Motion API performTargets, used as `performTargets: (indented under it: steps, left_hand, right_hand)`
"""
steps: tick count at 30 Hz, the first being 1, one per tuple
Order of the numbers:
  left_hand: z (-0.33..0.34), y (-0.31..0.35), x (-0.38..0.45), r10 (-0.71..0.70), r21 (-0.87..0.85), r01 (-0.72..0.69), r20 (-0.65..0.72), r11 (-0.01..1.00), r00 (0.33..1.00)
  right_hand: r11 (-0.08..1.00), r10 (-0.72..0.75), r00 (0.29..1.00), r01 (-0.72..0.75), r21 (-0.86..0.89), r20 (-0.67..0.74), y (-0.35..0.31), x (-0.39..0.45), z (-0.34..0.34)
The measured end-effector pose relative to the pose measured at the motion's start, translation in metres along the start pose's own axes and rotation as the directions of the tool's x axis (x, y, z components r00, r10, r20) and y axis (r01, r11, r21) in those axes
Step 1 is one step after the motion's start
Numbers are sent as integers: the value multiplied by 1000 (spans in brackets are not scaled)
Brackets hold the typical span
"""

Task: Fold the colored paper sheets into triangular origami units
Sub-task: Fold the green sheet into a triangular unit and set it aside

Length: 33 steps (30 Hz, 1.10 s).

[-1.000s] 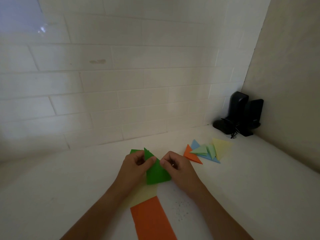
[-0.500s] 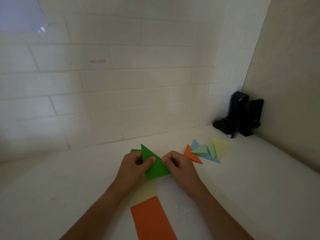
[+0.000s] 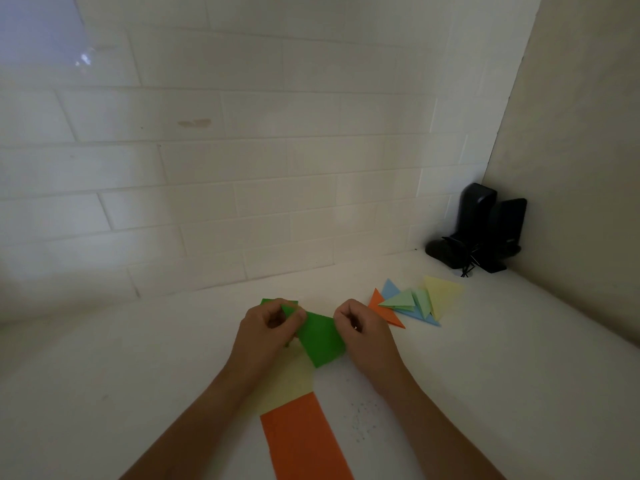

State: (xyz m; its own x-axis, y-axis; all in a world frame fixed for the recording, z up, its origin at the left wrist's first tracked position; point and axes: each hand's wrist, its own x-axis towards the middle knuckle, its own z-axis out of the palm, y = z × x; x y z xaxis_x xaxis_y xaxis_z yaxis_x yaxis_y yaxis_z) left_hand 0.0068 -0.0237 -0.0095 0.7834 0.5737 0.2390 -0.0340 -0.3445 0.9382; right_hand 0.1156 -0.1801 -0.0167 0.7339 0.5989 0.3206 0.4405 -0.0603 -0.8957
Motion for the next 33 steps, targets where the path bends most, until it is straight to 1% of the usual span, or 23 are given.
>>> performTargets:
  steps: [2, 4, 6, 8, 11, 13, 15, 17, 19, 21, 24, 28, 33]
  left_hand:
    - [-3, 1, 1, -2, -74, -1, -35, 997, 999]
    - [-4, 2, 1, -12, -107, 8, -32, 994, 999]
    - [-2, 3, -1, -10, -100, 10, -5, 995, 1000]
    - [-1, 5, -2, -6, -94, 7, 10, 996, 1000]
    - [-2, 5, -2, -8, -80, 11, 32, 997, 999]
    - [-1, 4, -4, 18, 22, -19, 74, 1000, 997]
    - [2, 4, -6, 39, 135, -53, 108, 989, 993]
    - [2, 4, -6, 41, 143, -56, 103, 988, 994]
    - [-2, 2, -2, 29, 78, -35, 74, 996, 997]
    - [-7, 0, 1, 15, 12, -16, 58, 1000, 998]
    - [-7, -1, 1, 10, 24, -12, 62, 1000, 998]
    - [0, 0, -2, 43, 169, -53, 62, 984, 997]
    - [2, 7, -5, 128, 140, -137, 69, 981, 989]
  right_hand:
    - [1000, 4, 999, -4, -7, 42, 0, 0, 1]
    - [1000, 3, 997, -2, -12, 82, 0, 0, 2]
    - [1000, -1, 994, 2, -11, 109, -1, 1, 2]
    - [1000, 1, 994, 0, -8, 107, -1, 1, 2]
    - [998, 30, 1000, -30, 47, 7, -1, 2, -1]
    - [994, 72, 994, -65, 84, -77, -2, 2, -2]
    - [987, 105, 986, -87, 138, -130, -2, 1, -3]
    - [970, 148, 978, -113, 217, -150, -3, 0, -4]
    - [932, 195, 976, -151, 331, -102, -3, -1, -4]
    - [917, 179, 983, -152, 369, -39, -2, 0, -3]
    - [963, 86, 996, -84, 256, 3, 1, 3, -3]
    - [978, 49, 998, -58, 201, 49, 2, 2, -5]
    - [996, 10, 977, -29, 88, 215, 6, 2, -1]
